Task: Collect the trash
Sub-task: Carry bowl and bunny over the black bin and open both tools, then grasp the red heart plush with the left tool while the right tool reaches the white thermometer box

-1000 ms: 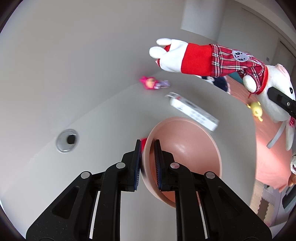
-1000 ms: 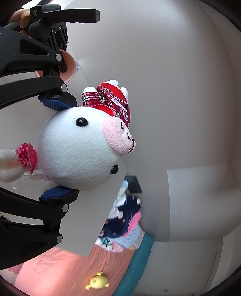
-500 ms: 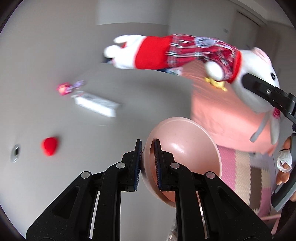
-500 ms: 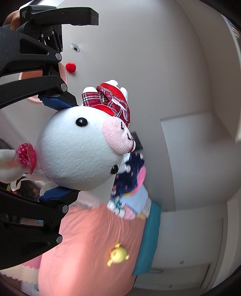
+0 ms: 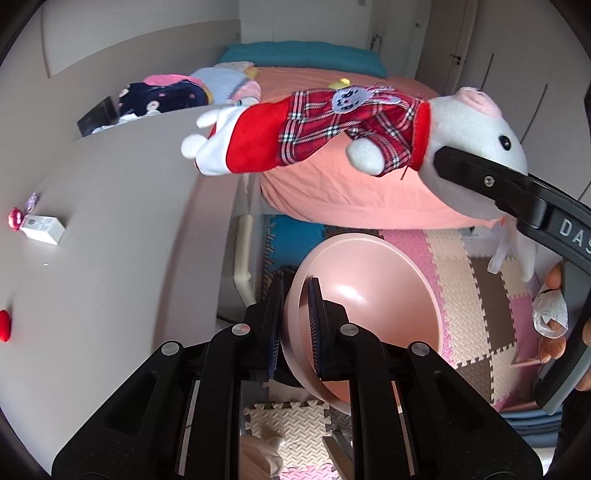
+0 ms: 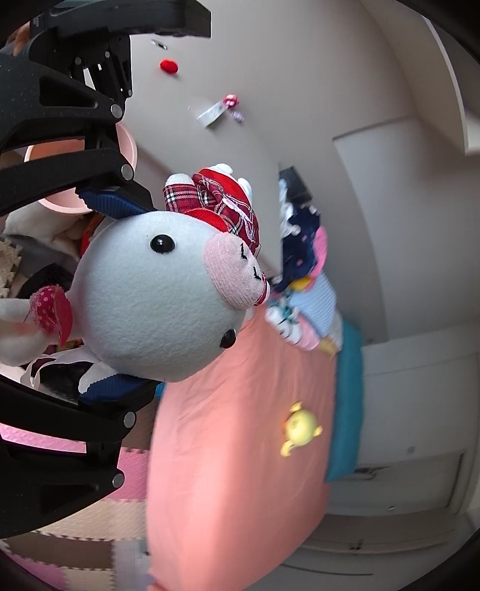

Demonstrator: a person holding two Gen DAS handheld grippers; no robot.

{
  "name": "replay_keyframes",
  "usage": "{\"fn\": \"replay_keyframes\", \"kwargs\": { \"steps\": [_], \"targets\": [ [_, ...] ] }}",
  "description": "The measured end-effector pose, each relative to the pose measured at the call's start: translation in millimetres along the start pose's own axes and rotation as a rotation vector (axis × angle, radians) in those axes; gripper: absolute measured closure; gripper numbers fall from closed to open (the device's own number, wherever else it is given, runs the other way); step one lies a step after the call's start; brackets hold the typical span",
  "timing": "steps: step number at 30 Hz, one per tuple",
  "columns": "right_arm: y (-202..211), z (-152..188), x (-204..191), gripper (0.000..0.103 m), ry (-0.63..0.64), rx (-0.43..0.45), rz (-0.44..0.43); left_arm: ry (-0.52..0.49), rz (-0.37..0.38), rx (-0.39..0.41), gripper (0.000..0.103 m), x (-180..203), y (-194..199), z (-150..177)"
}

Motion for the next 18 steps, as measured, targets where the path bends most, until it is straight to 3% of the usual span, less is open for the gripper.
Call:
{"fn": "replay_keyframes", "kwargs": {
  "steps": [2, 3, 4, 5, 7, 18],
  "targets": [
    [-11, 5, 9, 0.019, -0.038, -0.036, -0.005, -0.024, 0.014, -0.029, 0.083, 11, -10, 2],
    [-17, 9, 16, 0.014, -0.079, -0.058, -0.017, -0.034, 0.019, -0.048, 0.072, 13, -14, 4],
    [-21, 9, 20, 0.002, -0.115, -0.061, -0.019, -0.041, 0.008, -0.055, 0.024, 11, -15, 5],
    [-21, 11, 29, 0.002, -0.152, -0.057, -0.007, -0.045, -0.020, -0.037, 0.007, 8, -15, 6],
    [-20, 12, 37, 0.002, -0.199, -0.044, 0.014, -0.050, -0.077, 0.011, 0.006, 5, -12, 4],
    [-18, 0, 18, 0.002, -0.164, -0.012, 0.030, 0.003, -0.075, 0.020, 0.006, -20, 4, -3]
  ]
}}
Point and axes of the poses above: each gripper's, at about its wrist camera, not at the fingertips, and y roughly against the way its jaws point, x to its right, z to its underside, the point moved 6 cm from there along -y, roughly the way its jaws point, and after that the axes turned 5 degrees about -x, right-handed, at the moved point
